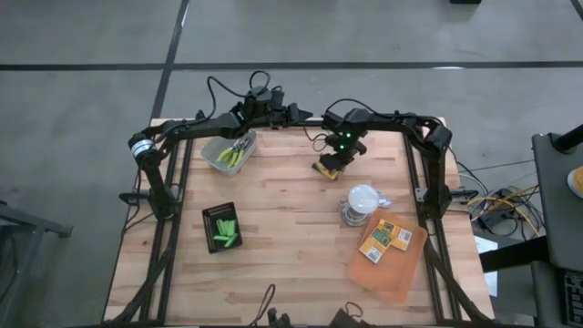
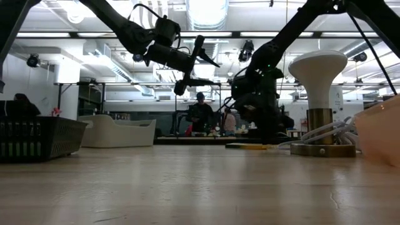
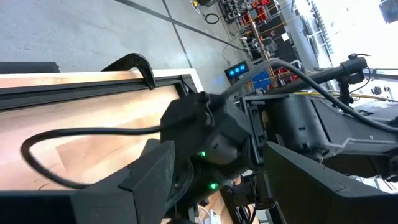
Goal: Pick & Place School Supplies
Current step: Put the yellow yellow crayon box into the orange bin
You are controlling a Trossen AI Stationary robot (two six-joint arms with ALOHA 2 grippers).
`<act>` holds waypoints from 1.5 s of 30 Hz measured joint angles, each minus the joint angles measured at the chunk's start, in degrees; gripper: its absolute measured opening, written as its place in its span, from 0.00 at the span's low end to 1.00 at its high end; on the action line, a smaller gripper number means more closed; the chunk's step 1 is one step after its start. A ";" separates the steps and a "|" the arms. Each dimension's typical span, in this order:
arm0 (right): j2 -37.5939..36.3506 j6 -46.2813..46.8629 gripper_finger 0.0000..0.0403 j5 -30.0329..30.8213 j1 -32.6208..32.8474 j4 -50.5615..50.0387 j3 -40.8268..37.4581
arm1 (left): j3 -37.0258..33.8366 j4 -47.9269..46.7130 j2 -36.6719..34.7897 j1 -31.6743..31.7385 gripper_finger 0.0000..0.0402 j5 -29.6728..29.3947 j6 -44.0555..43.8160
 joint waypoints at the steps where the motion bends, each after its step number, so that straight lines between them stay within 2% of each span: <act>1: 0.00 0.19 0.02 -0.29 0.44 0.76 -0.04 | 0.00 0.02 0.00 0.00 0.63 0.00 0.00; 6: 0.00 2.68 0.02 -5.47 2.65 5.63 -0.39 | 0.00 -0.20 0.00 0.00 0.63 0.00 0.57; 11: 0.00 6.18 0.02 -5.72 4.91 10.18 -0.52 | 0.00 -0.20 0.00 0.00 0.63 0.00 0.71; 16: -0.04 4.82 0.02 -5.02 5.68 10.47 0.38 | 0.00 -0.20 0.00 0.01 0.63 0.53 1.63; 19: -0.32 4.61 0.02 -2.49 4.38 8.72 0.97 | 0.00 -0.22 0.00 0.31 0.63 3.97 1.72; 26: -2.04 0.70 0.02 -2.13 -0.98 7.40 0.97 | 0.00 -1.52 -0.02 0.52 0.63 15.97 1.04; 29: -2.90 -1.64 0.02 -2.30 -3.65 7.37 0.95 | 0.00 -1.65 -0.04 -0.23 0.63 16.85 1.03; 32: -3.72 -4.84 0.02 -4.84 -6.02 7.38 0.93 | 0.00 -4.67 -0.06 -2.03 0.63 11.80 1.39; 35: -4.62 -8.05 0.02 -8.72 -7.54 8.16 0.93 | -0.02 -10.24 -0.07 -5.41 0.63 1.59 1.02; 38: -6.02 -12.61 0.02 -9.02 -8.25 8.47 0.93 | -0.02 -11.76 -0.07 -9.38 0.63 -6.71 1.75; 43: -9.02 -20.56 0.02 -9.31 -8.08 10.32 -0.40 | -0.02 -10.26 -0.07 -14.99 0.63 -15.02 4.88; 45: -10.21 -22.24 0.02 -11.96 -7.90 12.56 -1.96 | -0.02 -9.82 -0.09 -16.55 0.63 -17.66 4.44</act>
